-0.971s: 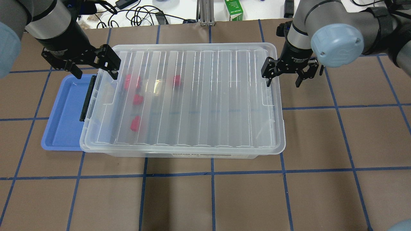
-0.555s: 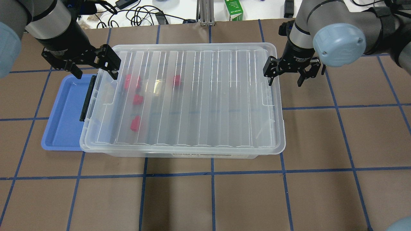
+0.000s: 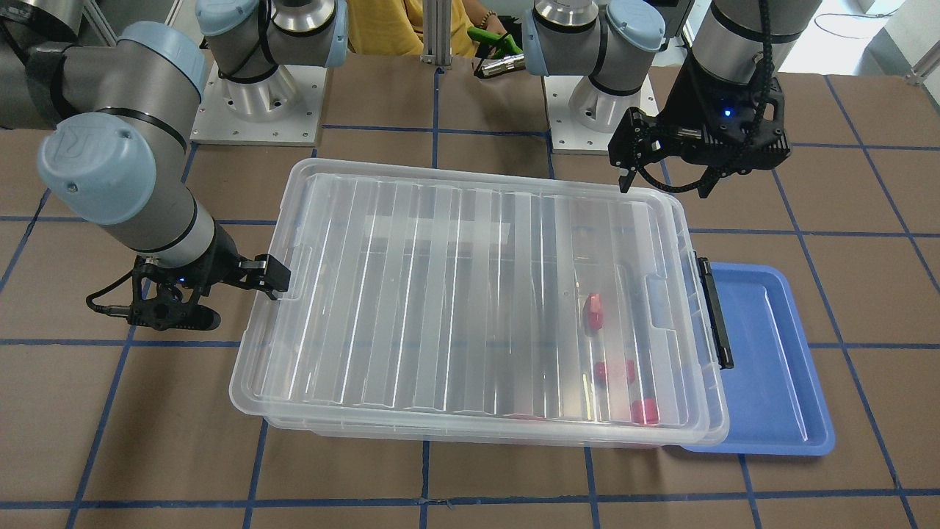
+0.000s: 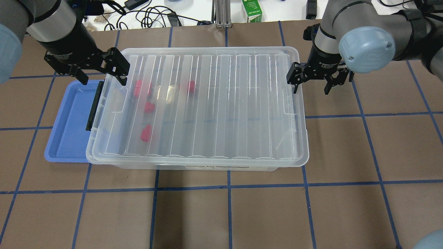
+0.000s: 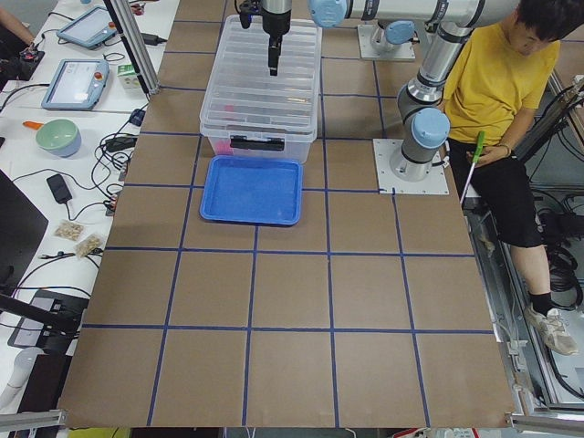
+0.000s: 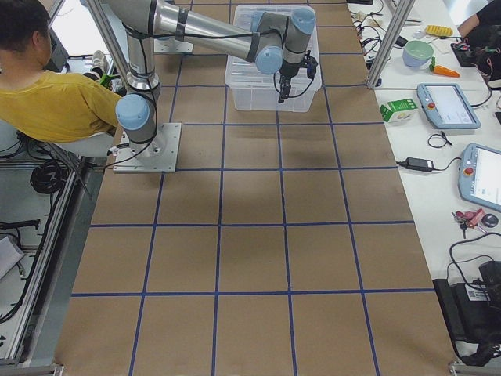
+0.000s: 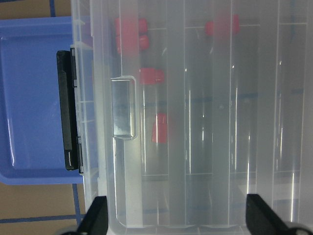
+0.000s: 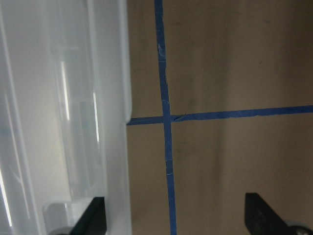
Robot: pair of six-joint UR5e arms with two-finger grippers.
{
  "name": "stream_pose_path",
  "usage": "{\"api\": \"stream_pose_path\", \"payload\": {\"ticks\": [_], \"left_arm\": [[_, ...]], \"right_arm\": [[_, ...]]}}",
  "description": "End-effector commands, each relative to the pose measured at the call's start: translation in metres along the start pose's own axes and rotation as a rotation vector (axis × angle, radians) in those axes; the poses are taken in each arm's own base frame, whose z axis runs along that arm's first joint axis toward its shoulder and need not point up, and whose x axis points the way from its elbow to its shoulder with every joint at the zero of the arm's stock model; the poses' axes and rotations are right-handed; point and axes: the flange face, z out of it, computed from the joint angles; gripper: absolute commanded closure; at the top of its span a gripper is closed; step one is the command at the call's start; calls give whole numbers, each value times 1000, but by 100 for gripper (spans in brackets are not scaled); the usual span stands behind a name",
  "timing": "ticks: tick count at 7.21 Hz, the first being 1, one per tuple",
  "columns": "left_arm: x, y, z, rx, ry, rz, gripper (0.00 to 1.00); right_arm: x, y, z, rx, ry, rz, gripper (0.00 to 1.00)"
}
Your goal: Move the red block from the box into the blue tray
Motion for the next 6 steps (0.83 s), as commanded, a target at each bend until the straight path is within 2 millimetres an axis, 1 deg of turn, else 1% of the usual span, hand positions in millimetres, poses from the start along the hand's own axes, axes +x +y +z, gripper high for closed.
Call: {"api": "stream_pose_path", "payload": {"ticks": [1, 2, 4, 5, 6], "left_arm": [[0, 0, 0, 0, 0, 0, 0], [0, 0, 0, 0, 1, 0, 0], [0, 0, 0, 0, 0, 0, 0], [0, 0, 0, 0, 0, 0, 0], [0, 0, 0, 0, 0, 0, 0]], "right_arm": [[3, 0, 3, -5, 22, -1, 0], [12, -1, 3, -2, 56, 0, 0], [36, -7, 1, 0, 52, 27, 0], [42, -8, 0, 0, 51, 32, 0], [43, -9, -1, 3, 51, 32, 0]]}}
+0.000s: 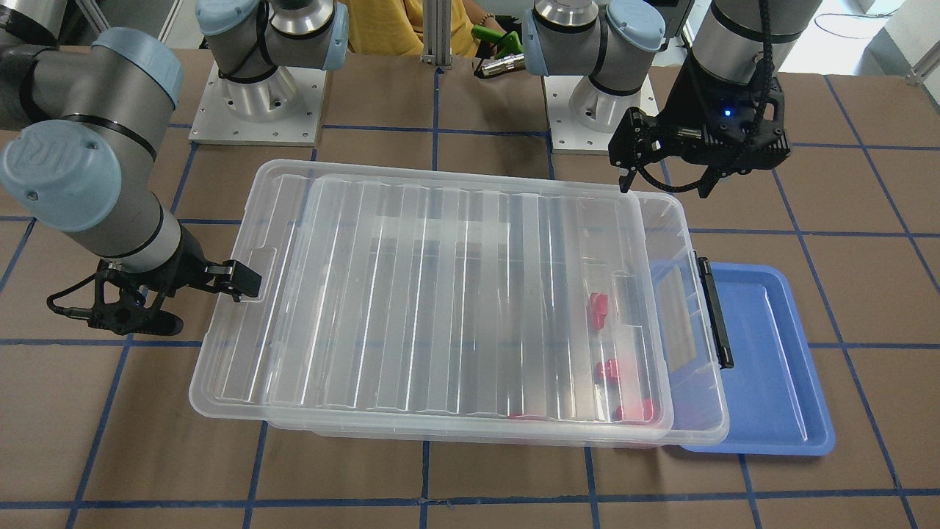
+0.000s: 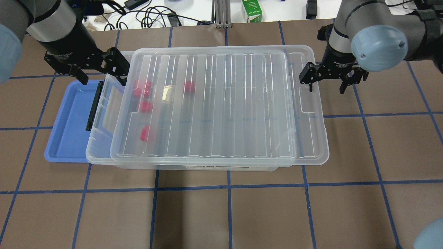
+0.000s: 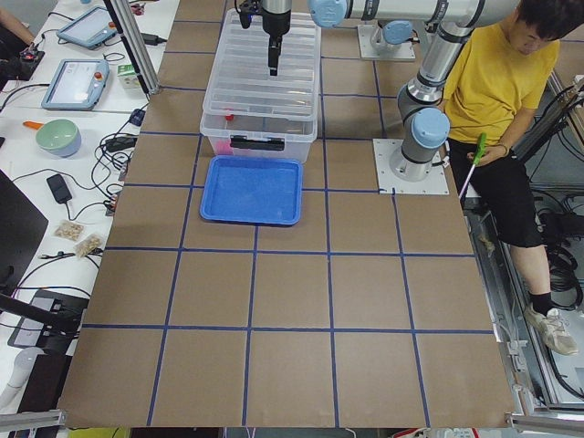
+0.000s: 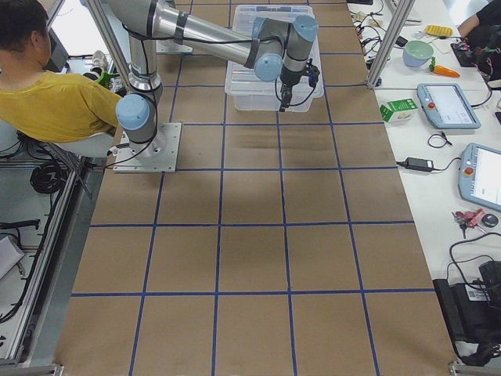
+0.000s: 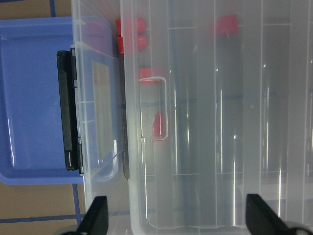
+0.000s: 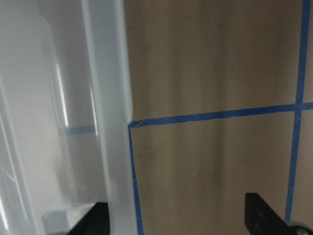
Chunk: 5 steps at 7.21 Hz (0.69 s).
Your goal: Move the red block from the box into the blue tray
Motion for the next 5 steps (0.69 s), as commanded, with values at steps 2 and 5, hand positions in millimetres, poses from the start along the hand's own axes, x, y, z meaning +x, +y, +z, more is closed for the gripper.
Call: {"api": "stream_pose_path", "payload": {"ticks": [2, 5], "left_arm": [[0, 0, 0, 0, 1, 0, 0], [0, 0, 0, 0, 0, 0, 0]], "right_arm": [[25, -6, -8, 14, 1, -14, 0], [61, -10, -9, 12, -5, -35, 0]]}}
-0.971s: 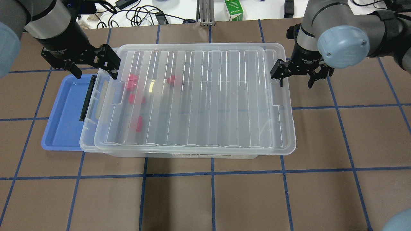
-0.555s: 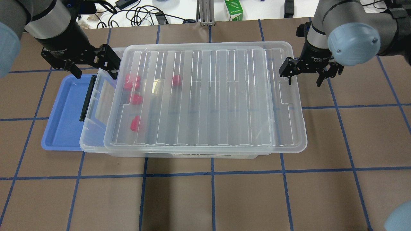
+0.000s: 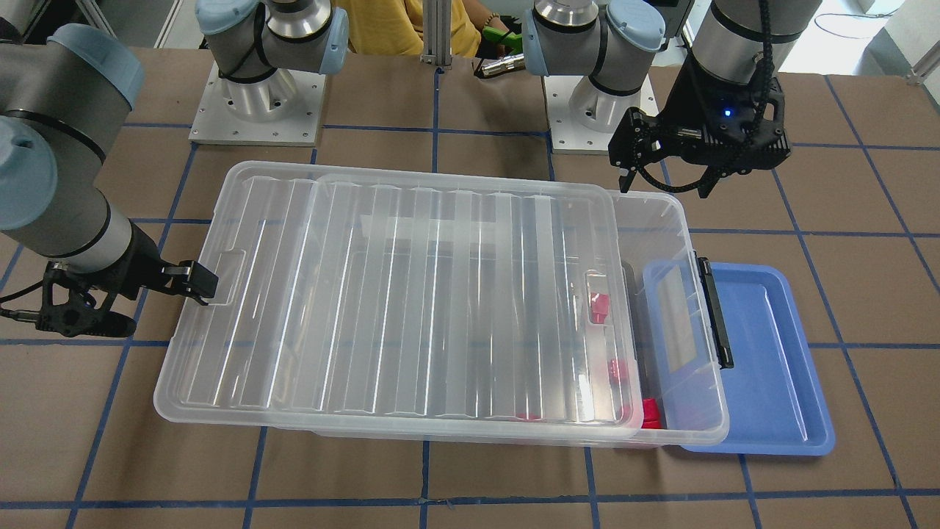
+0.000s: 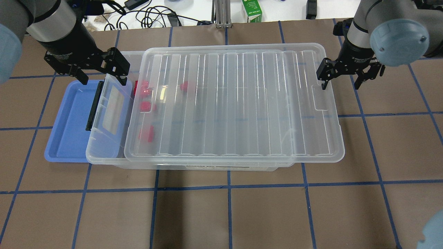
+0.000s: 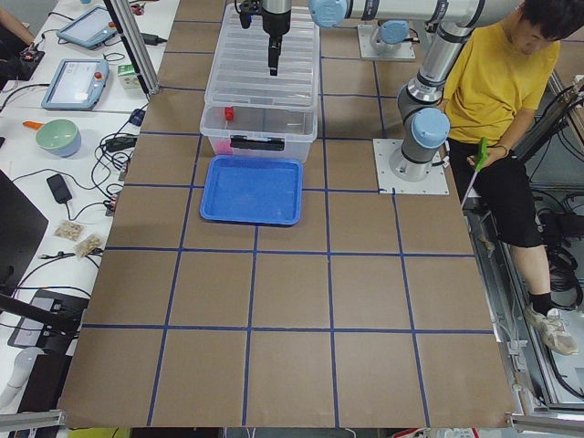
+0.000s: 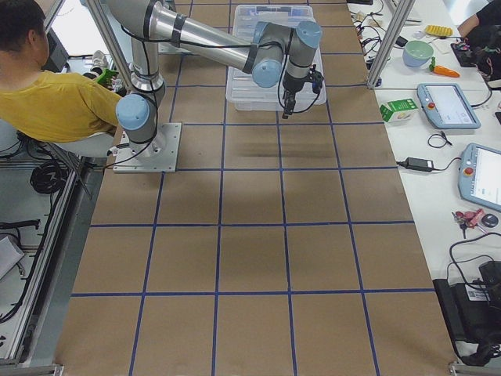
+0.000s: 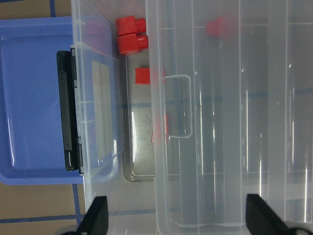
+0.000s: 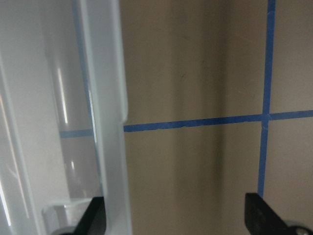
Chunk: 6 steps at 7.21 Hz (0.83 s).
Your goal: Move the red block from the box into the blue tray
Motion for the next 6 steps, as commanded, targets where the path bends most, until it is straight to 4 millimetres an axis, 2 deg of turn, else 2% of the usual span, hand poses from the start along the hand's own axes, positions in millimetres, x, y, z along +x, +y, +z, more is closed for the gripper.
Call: {"api": "stream_pose_path", "payload": {"ticks": [1, 3, 6], "left_arm": [[0, 0, 1, -2, 0, 0, 0], [0, 0, 1, -3, 0, 0, 0], [0, 1, 3, -6, 2, 0, 0]], "right_arm": [[19, -1, -1, -2, 3, -14, 0], [25, -1, -1, -2, 30, -55, 0], [60, -3, -1, -8, 22, -62, 0]]}}
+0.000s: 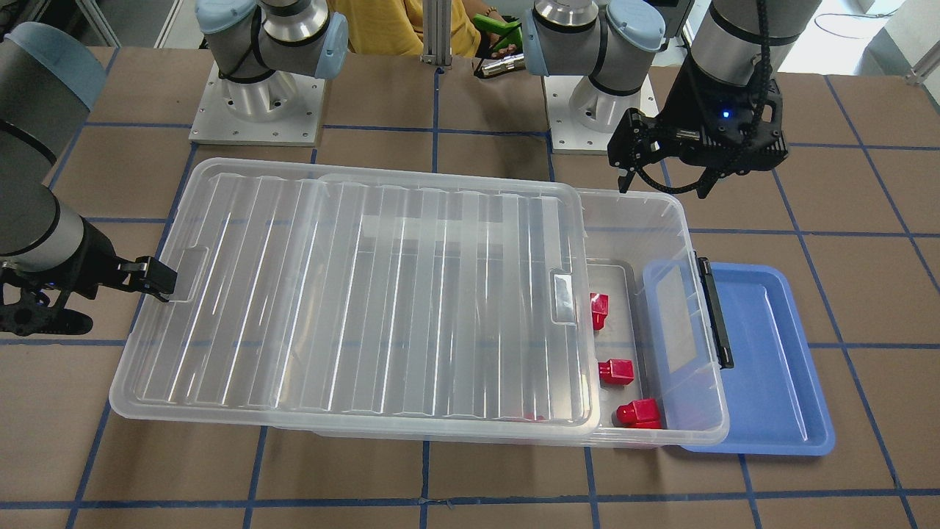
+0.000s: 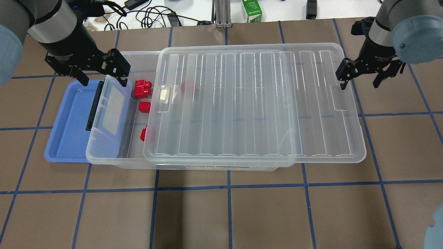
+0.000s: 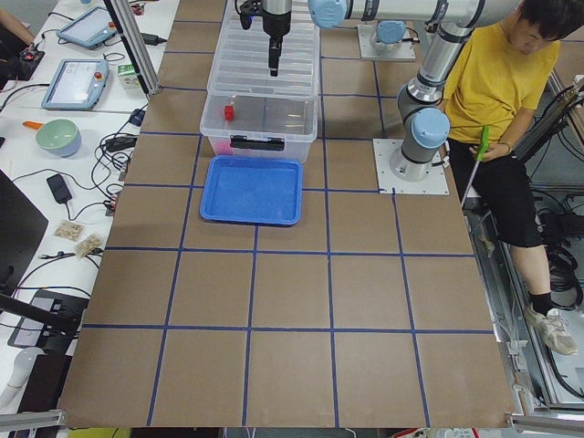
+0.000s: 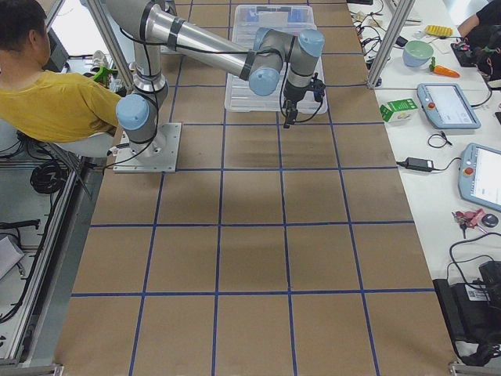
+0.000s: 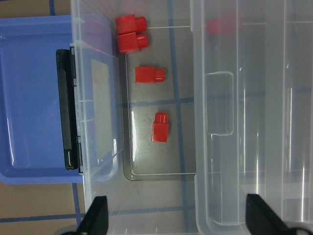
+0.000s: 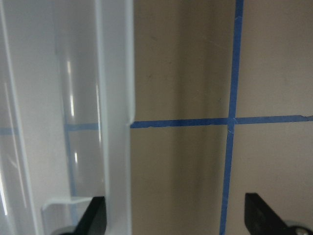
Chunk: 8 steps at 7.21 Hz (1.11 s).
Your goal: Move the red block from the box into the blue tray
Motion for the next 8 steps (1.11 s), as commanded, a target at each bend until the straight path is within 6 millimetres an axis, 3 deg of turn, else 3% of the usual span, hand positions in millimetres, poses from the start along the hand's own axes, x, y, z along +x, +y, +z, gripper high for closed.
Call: {"api": "stream_pose_path", "payload": {"ticks": [1, 8], "left_arm": [[0, 0, 0, -1, 1, 0, 0], [0, 0, 1, -2, 1, -1, 0]], "right_arm": [[14, 0, 0, -1, -2, -27, 0], [22, 0, 1, 2, -1, -27, 0]]}}
